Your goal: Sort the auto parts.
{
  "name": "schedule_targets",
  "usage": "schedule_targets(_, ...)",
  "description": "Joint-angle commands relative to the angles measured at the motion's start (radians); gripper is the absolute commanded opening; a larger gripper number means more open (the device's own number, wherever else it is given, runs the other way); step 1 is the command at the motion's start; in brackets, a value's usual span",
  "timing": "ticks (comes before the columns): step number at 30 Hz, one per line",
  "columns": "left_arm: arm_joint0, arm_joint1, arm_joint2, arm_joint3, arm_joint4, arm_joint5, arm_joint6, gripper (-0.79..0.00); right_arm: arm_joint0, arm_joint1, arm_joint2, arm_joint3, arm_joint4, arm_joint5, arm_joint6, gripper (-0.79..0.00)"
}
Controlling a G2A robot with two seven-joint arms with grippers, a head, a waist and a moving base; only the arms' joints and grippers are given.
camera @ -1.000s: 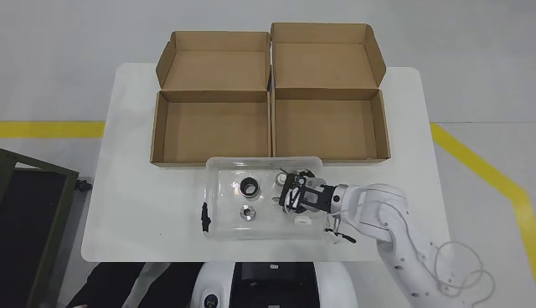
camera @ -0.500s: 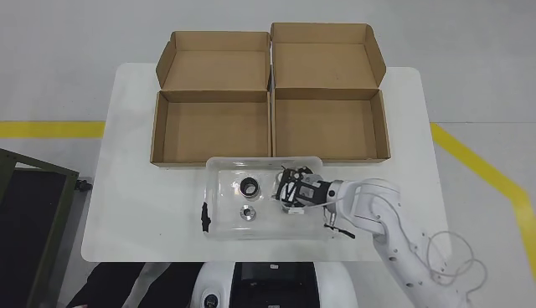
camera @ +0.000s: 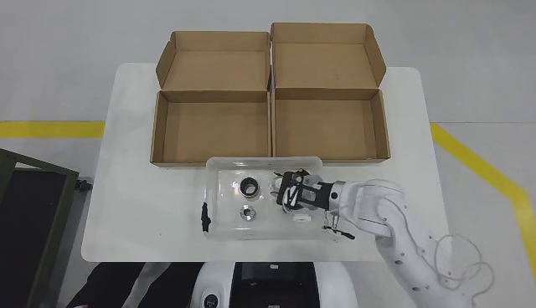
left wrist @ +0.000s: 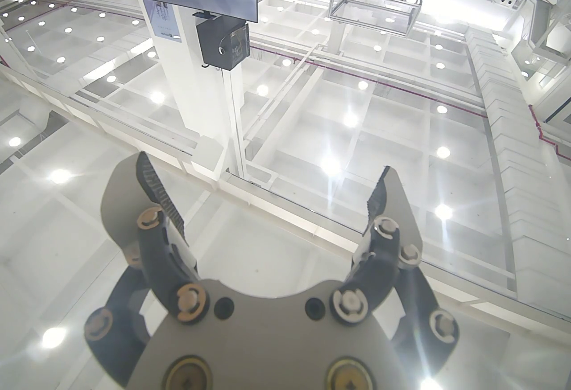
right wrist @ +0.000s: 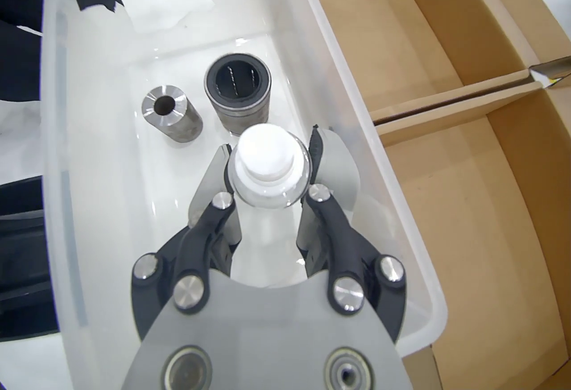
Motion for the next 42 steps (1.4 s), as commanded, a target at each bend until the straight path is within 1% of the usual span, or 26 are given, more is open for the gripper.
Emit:
schedule_targets(1, 0.0, 0.0, 0.0, 0.0, 0.0, 0.0, 0.0, 0.0, -0.013, 0.005, 0.014, -0.028, 0.025, -0.019, -0.012, -0.785)
schedule_targets(7, 0.0, 0.0, 0.0, 0.0, 0.0, 0.0, 0.0, 0.0, -0.042, 0.018, 0.067, -0.095, 0.123, -0.071, -0.064, -0.785)
schedule_targets(13, 0.0, 0.0, 0.0, 0.0, 0.0, 0.0, 0.0, 0.0, -0.047, 0.026, 0.119, -0.124, 0.261, -0.091, -0.143, -0.785)
schedule_targets(22, 0.0, 0.0, 0.0, 0.0, 0.0, 0.0, 0.0, 0.0, -0.036, 0.03, 0.174, -0.162, 0.406, -0.039, -0.258, -0.785)
schedule_targets(26, 0.0, 0.0, 0.0, 0.0, 0.0, 0.0, 0.0, 0.0, -0.026, 0.03, 0.181, -0.158, 0.474, -0.038, -0.306, -0.785)
schedule_targets(35, 0.0, 0.0, 0.0, 0.0, 0.0, 0.0, 0.0, 0.0, 0.017, 0.035, 0.22, -0.167, 0.57, -0.017, -0.326, -0.785)
schedule_targets(42, 0.0, 0.0, 0.0, 0.0, 0.0, 0.0, 0.0, 0.0, 0.022, 0.036, 0.264, -0.15, 0.652, 0.0, -0.413, -0.785)
